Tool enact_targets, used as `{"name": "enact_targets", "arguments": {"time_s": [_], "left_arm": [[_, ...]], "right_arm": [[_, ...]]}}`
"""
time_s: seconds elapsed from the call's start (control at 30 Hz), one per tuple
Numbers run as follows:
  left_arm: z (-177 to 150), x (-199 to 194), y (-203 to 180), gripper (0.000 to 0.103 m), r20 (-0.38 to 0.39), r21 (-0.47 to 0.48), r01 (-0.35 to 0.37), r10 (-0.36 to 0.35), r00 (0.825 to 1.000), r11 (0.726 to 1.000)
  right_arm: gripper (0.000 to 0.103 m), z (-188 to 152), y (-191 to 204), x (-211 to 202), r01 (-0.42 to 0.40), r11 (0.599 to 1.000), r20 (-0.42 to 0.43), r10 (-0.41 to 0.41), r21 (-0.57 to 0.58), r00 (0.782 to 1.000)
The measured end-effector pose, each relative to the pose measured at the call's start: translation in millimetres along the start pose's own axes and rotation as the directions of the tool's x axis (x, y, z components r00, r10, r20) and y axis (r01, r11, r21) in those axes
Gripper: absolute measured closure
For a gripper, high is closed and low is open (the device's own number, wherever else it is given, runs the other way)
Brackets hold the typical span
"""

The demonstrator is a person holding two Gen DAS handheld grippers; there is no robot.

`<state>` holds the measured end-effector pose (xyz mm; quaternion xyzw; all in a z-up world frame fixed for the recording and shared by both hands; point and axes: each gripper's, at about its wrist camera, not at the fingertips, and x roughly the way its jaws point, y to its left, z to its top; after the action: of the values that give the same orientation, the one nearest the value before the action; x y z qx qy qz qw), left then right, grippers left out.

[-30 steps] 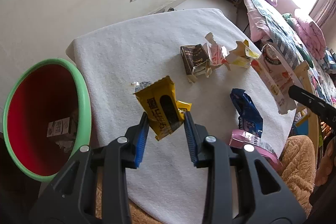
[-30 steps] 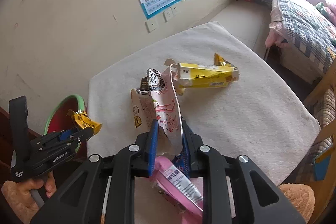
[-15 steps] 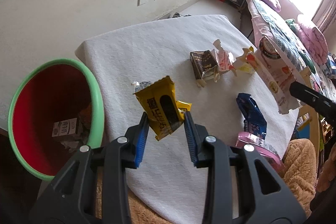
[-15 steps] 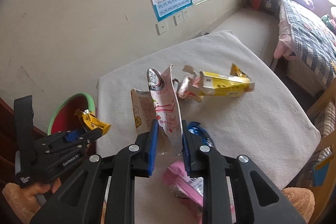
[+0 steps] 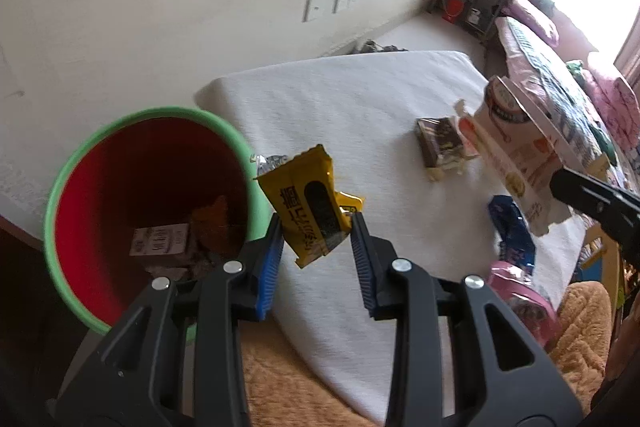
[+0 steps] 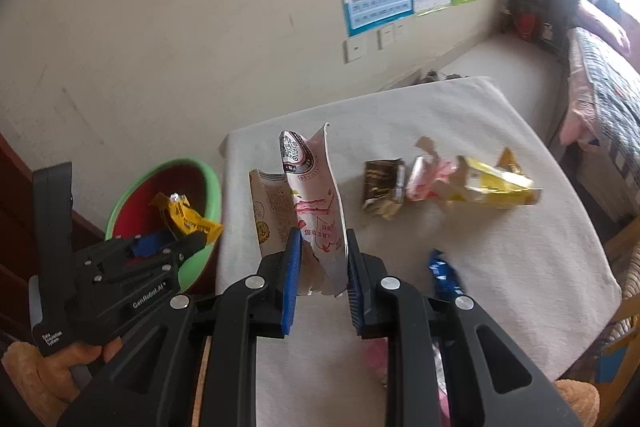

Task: Collect trash
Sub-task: 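Carry the yellow wrapper and the paper bag over the red bin with both tools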

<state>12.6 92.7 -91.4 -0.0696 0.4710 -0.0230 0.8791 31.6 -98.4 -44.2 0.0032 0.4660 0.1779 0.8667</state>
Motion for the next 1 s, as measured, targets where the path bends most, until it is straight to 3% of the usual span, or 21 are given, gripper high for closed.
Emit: {"name": "enact_targets", "arguments": {"time_s": [0.67,1.0], "left_arm": [[-7.5,-5.3,86.9,0.07,0.001,-0.152,-0.136,0.138,0.99,0.979],[-11.3,-10.1,118.3,0.07,-0.005,-0.215,-0.17,0.173,0.985,0.962]], "right_arm": [[0.082,4.1,51.3,35.5,-0.07,0.995,-0.063,0.066,-0.069,0.996],[0.082,11.6,103.5,55.1,-0.149,0.975,-0.098,0.134,-0.163,0.986]]}}
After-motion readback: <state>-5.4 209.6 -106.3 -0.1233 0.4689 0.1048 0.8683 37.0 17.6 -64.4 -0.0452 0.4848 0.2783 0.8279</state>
